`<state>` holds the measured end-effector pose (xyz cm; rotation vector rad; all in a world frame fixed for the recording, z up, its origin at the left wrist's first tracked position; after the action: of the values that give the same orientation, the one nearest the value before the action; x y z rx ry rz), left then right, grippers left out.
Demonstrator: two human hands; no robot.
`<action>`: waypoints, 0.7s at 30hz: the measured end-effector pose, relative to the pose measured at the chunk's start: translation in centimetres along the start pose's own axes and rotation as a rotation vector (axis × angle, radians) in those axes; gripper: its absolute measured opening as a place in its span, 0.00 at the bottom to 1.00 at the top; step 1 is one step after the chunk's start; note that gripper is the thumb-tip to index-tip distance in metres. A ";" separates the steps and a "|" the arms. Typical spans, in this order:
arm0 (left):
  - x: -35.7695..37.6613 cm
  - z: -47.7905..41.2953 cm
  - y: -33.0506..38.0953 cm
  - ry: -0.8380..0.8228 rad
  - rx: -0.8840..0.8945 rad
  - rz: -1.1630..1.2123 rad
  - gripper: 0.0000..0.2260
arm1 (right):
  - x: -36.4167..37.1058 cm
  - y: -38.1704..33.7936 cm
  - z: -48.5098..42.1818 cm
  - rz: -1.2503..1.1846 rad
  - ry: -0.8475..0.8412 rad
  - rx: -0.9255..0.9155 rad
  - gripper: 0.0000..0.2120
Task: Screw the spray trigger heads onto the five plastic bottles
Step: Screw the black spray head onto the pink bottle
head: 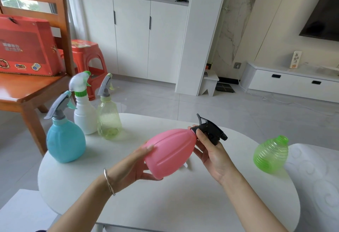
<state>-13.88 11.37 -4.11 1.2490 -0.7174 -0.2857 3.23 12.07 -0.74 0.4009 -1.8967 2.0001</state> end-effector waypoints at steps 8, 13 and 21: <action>-0.9 2.1 0.9 0.063 0.057 -0.146 0.32 | 2.7 0.7 1.4 0.334 0.012 0.023 0.31; -4.4 4.6 4.8 0.317 0.321 -0.225 0.36 | 9.9 3.0 2.2 0.472 -0.183 0.111 0.29; -8.4 10.0 8.5 0.520 0.574 -0.429 0.31 | 18.3 5.5 1.3 0.628 -0.241 0.041 0.34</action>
<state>-28.05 11.18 2.38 1.9314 -0.0625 -0.0881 -15.62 11.67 2.42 0.0493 -2.3477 2.4694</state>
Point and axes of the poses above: each hand's wrist, its own z-axis away from the middle knuckle, its own x-axis out of the palm, y = z × x, the point moved 10 cm from there along -z, towards the middle knuckle
